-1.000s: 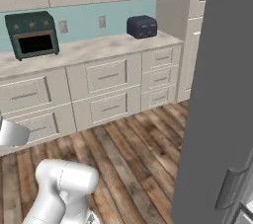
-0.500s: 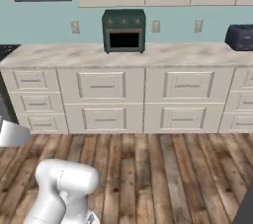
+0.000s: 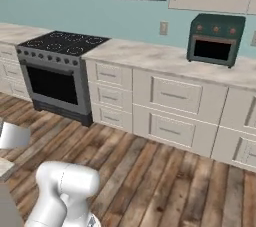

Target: Place the mayonnaise and mayonnaise from the counter to the top shelf of the fridge. If the existing items in the fridge are on the top shelf, move them to other shelves.

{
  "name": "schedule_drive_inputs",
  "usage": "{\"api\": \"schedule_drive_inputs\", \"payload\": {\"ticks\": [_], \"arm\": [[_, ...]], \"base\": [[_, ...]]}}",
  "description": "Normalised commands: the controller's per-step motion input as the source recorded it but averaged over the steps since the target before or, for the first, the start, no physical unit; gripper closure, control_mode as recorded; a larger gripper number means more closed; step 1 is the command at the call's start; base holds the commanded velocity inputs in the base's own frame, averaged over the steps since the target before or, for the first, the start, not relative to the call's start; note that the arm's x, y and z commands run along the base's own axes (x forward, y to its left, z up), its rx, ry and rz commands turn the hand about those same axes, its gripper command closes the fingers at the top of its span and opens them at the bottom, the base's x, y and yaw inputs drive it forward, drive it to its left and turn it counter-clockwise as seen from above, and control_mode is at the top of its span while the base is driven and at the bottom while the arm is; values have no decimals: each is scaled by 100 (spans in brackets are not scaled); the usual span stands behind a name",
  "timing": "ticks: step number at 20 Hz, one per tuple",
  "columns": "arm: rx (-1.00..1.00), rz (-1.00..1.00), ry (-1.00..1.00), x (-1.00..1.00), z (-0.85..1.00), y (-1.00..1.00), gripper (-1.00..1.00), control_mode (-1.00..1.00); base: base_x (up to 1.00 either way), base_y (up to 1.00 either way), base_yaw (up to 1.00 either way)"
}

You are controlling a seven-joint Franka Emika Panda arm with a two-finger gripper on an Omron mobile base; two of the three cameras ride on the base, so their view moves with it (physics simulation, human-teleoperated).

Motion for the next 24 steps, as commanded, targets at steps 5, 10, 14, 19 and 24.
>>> {"api": "schedule_drive_inputs", "payload": {"ticks": [5, 10, 14, 19, 24], "arm": [[0, 0, 0, 0, 0, 0, -100, 100], [0, 0, 0, 0, 0, 0, -100, 100], [0, 0, 0, 0, 0, 0, -100, 100], [0, 0, 0, 0, 0, 0, -100, 100], [0, 0, 0, 0, 0, 0, -100, 100]], "base": [[0, 6, 72], [0, 1, 75], [0, 3, 75], [19, -4, 64], [88, -84, 38]]}}
